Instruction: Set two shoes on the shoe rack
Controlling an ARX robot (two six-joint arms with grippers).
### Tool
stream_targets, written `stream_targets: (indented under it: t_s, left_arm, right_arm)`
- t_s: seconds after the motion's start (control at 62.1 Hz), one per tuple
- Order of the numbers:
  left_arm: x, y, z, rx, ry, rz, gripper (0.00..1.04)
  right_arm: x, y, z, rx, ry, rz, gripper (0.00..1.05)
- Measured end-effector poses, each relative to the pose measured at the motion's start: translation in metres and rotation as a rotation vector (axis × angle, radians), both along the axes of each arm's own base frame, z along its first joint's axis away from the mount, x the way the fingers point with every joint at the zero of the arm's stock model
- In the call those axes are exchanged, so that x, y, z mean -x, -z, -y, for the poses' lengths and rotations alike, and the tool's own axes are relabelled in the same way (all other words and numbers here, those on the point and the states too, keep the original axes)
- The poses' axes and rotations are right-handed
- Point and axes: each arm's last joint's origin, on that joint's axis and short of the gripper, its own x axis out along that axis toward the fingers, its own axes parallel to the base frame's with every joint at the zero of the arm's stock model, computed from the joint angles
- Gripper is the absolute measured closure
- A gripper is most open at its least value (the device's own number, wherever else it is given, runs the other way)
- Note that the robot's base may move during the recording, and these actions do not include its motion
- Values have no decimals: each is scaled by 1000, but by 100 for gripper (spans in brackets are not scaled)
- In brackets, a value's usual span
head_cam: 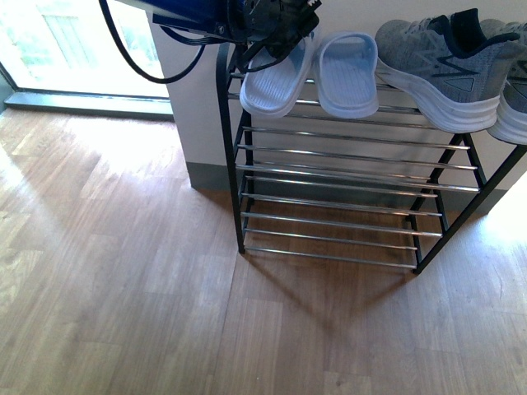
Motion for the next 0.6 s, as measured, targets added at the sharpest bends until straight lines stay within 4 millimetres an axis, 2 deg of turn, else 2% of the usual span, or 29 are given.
stream_targets:
  t_s: [0.097,0.145,0.418,0.499,0.595]
  left_arm:
    - [-5,-1,-1,7,-5,-8,103]
    - [-6,-3,-1,13,-7,-7,98]
    - [-4,0,-2,30,-34,-3,54]
    - [1,2,-5,6,-59,-27,33]
    - [11,-12,-6,-75,-76,-6,12]
  right_arm:
    - [0,0,0,0,0,0,9]
    - [0,0,0,0,0,0,9]
    - [0,0,0,0,0,0,9]
    - [0,0,0,0,0,0,9]
    - [0,0,0,0,0,0,9]
